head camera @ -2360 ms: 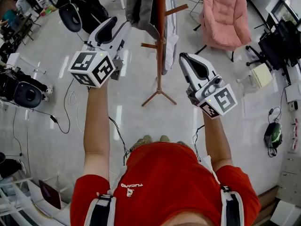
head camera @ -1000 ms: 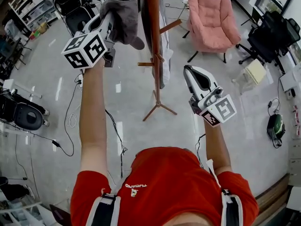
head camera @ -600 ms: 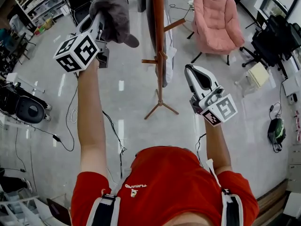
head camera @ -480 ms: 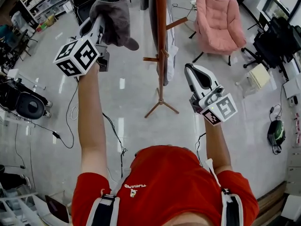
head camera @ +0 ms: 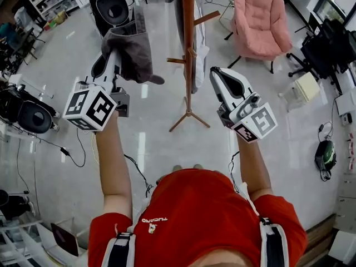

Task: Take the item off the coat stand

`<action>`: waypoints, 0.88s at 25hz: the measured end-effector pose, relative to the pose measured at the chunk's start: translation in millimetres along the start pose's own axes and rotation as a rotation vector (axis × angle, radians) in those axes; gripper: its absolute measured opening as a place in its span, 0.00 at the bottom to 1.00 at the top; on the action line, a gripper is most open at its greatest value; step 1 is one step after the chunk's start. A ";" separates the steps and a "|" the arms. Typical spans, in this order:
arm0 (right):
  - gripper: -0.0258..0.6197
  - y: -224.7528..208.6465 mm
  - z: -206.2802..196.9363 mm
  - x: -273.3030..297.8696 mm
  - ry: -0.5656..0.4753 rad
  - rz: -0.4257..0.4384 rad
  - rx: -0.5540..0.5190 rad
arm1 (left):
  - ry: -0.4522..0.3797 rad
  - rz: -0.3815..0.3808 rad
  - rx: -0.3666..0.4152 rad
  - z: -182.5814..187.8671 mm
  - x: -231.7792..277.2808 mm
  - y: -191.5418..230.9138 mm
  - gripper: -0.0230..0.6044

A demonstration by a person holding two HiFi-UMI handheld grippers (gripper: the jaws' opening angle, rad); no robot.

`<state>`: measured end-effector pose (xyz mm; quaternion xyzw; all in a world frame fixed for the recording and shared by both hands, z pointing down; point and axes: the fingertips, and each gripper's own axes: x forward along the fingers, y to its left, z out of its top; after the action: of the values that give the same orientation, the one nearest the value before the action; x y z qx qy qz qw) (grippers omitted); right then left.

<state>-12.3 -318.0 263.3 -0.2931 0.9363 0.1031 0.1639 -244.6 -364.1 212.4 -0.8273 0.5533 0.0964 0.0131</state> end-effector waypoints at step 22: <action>0.08 3.6 2.8 -19.3 -0.011 -0.028 0.003 | 0.054 -0.007 -0.055 -65.1 -39.6 -63.0 0.07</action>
<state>1.2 -304.4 268.1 -0.3054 0.9313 0.1008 0.1709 -192.0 -311.9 277.8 -0.8316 0.5476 0.0890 -0.0244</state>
